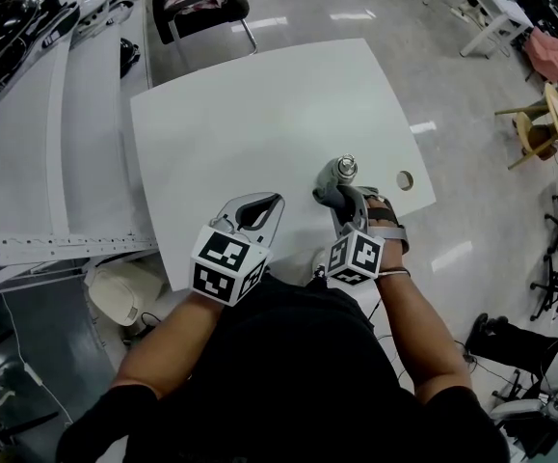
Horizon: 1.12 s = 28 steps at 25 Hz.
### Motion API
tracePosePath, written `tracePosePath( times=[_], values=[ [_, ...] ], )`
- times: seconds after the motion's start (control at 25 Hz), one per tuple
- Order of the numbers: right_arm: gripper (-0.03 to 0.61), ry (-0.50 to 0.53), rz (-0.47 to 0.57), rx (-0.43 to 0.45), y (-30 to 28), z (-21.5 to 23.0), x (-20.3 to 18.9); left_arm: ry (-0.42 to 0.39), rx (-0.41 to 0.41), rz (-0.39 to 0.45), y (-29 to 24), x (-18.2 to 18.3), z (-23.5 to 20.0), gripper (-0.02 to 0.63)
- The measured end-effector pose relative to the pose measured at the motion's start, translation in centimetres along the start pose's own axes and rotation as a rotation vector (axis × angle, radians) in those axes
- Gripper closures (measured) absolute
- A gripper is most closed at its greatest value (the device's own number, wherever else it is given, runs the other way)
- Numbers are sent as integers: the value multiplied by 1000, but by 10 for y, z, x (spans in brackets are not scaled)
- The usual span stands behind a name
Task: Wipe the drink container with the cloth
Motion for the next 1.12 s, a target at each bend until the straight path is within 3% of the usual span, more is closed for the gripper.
tracePosePath(
  times=[1.12],
  values=[
    [463,26,-124,177,-67,-46,-29,21,29,-42,7,-13,-2,597]
  ],
)
Point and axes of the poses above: the fingertips, and each gripper's own axes: y backward along the fingers, z to its right, x out of its top, the point moved 10 cm from there along y, backward along the fingers, and after that the axes turned 4 degrees about x, right-handed, at the moved point
